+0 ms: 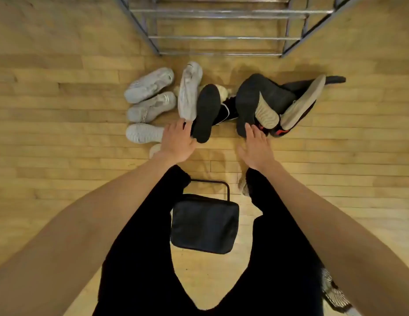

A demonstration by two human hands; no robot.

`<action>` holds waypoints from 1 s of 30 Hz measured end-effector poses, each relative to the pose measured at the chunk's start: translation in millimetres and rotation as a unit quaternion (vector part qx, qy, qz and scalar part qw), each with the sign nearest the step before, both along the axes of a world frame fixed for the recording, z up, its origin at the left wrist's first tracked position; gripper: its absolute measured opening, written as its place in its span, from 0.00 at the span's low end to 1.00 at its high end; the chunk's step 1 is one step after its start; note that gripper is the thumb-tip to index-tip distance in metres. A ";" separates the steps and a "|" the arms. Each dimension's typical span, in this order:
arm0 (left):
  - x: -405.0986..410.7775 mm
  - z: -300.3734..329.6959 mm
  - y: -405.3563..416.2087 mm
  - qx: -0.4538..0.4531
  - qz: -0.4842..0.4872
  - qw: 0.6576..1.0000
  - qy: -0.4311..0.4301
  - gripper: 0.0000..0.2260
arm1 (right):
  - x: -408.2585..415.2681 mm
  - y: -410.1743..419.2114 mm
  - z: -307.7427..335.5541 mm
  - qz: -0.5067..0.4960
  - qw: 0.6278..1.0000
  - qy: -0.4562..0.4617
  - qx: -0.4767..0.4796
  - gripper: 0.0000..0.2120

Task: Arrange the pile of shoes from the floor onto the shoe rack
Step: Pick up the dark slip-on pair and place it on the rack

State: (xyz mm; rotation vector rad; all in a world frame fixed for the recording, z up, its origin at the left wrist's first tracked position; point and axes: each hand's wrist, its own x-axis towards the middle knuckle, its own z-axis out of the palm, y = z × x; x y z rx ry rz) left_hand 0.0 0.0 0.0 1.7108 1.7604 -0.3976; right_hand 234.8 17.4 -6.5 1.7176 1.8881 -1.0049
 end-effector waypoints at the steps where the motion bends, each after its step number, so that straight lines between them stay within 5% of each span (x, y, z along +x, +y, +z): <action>1: 3.3 -16.9 1.0 -0.010 0.004 1.000 -0.004 0.23 | -1.3 2.7 -17.6 -0.010 1.000 0.004 -0.002 0.35; 8: 31.5 -141.9 24.1 0.018 0.046 0.997 -0.066 0.28 | 2.5 27.3 -150.5 -0.056 0.998 0.014 0.017 0.38; 16: 56.9 -257.9 34.3 0.110 0.126 0.986 -0.010 0.37 | 2.2 42.3 -268.6 -0.143 0.968 -0.017 0.208 0.45; 21: 77.9 -290.6 23.5 0.125 0.177 0.974 0.066 0.46 | -7.8 38.6 -310.9 -0.228 0.941 -0.022 0.251 0.45; 30: 76.4 -305.7 -9.9 0.140 0.208 0.963 0.101 0.47 | 3.4 14.7 -323.3 -0.200 0.936 -0.101 0.270 0.51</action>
